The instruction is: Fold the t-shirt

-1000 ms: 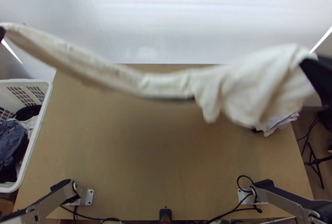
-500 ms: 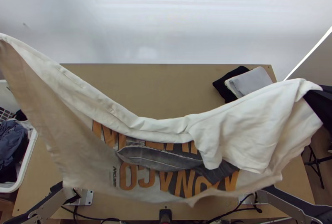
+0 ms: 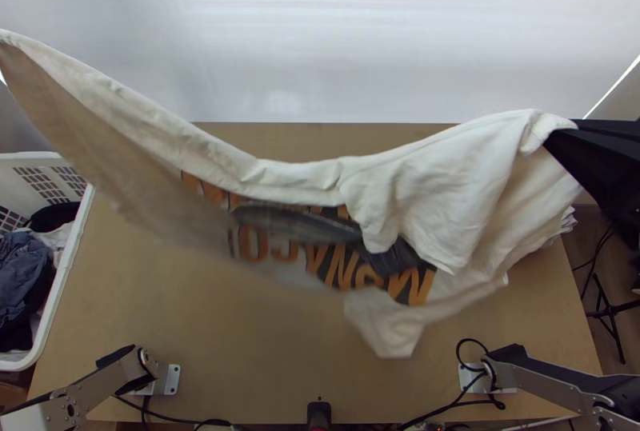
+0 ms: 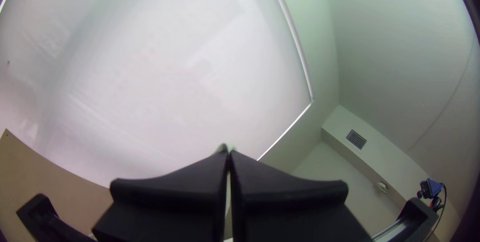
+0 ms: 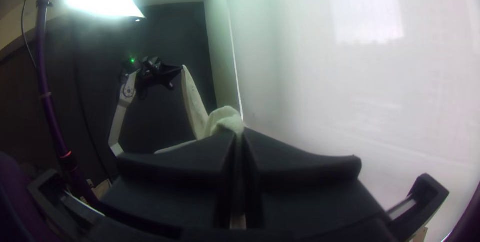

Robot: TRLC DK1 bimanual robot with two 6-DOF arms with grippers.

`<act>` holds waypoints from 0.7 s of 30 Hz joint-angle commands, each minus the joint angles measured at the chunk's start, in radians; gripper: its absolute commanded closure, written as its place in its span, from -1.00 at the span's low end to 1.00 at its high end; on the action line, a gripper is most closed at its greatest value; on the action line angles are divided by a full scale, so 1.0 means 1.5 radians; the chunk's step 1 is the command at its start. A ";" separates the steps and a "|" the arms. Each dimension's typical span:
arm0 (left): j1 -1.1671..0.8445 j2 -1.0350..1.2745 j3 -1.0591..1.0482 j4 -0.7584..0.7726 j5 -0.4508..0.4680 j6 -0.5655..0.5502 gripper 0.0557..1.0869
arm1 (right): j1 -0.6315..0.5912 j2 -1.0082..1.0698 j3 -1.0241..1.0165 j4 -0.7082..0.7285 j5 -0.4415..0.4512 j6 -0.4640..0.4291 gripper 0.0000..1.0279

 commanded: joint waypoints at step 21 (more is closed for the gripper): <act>-0.022 -0.174 0.000 0.037 0.040 -0.055 0.93 | 0.003 -0.108 0.004 -0.151 -0.065 0.004 0.94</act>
